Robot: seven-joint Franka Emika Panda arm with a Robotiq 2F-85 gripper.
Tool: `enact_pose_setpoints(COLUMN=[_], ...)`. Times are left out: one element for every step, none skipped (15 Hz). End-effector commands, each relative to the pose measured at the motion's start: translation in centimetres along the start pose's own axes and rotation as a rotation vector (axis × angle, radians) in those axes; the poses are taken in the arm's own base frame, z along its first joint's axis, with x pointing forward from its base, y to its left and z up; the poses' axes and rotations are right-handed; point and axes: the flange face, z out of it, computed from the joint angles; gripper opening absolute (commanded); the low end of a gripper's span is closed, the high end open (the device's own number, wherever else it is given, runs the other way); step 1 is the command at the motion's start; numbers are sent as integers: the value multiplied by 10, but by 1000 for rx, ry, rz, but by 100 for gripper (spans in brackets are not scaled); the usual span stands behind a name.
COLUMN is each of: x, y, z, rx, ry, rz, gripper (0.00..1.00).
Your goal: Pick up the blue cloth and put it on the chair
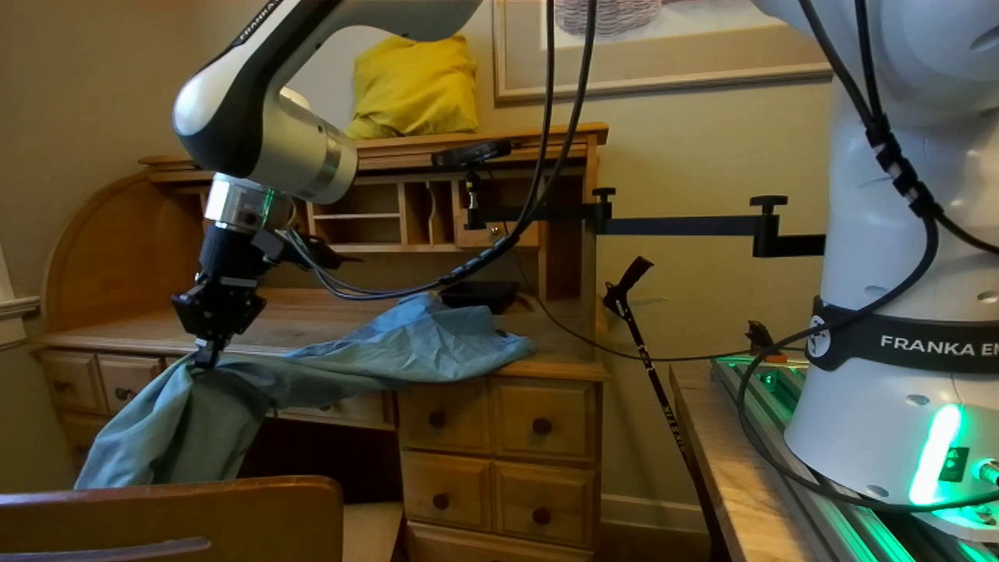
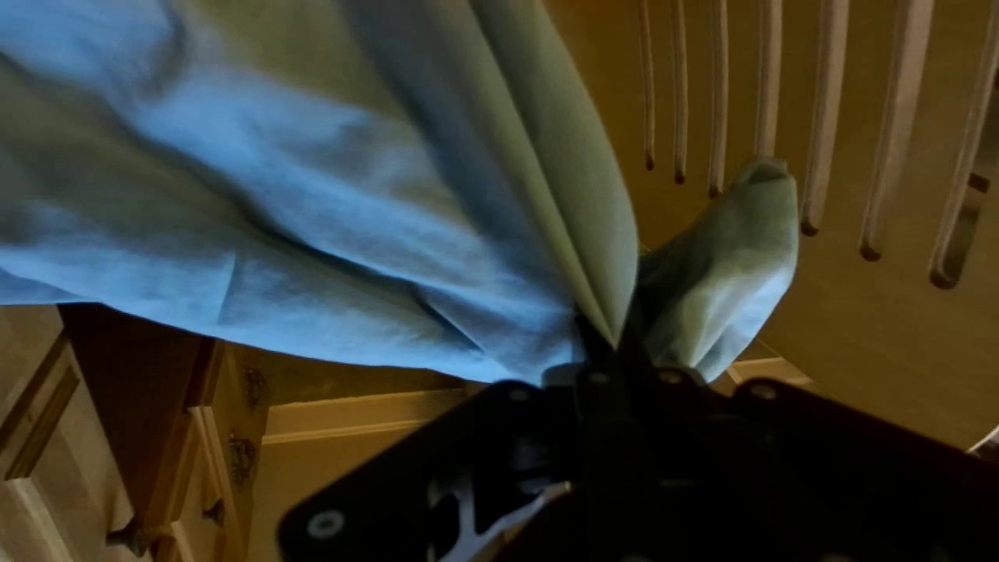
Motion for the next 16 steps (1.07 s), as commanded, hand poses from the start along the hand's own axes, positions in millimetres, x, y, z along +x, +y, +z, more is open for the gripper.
enact_pose_setpoints(x=[2, 3, 4, 5, 6, 7, 7, 8, 9, 10, 12, 13, 14, 15, 16, 17], y=[-16, -20, -25, -30, -36, -41, -45, -49, -54, -60, -65, -71, -76, -80, -83, -87], z=[-10, -11, -11, -12, -12, -12, -11, -11, -11, -12, -14, -15, -16, -17, -17, -18], rx=[9, 11, 15, 15, 18, 13, 14, 14, 15, 21, 20, 22, 22, 21, 24, 29], ry=[3, 3, 2, 5, 6, 8, 5, 5, 7, 9, 16, 22, 21, 24, 26, 29], rz=[41, 42, 41, 37, 32, 27, 24, 24, 29, 30, 29, 24, 16, 12, 11, 12], gripper=[1, 1, 1, 1, 1, 1, 1, 1, 1, 1, 1, 1, 1, 1, 1, 1])
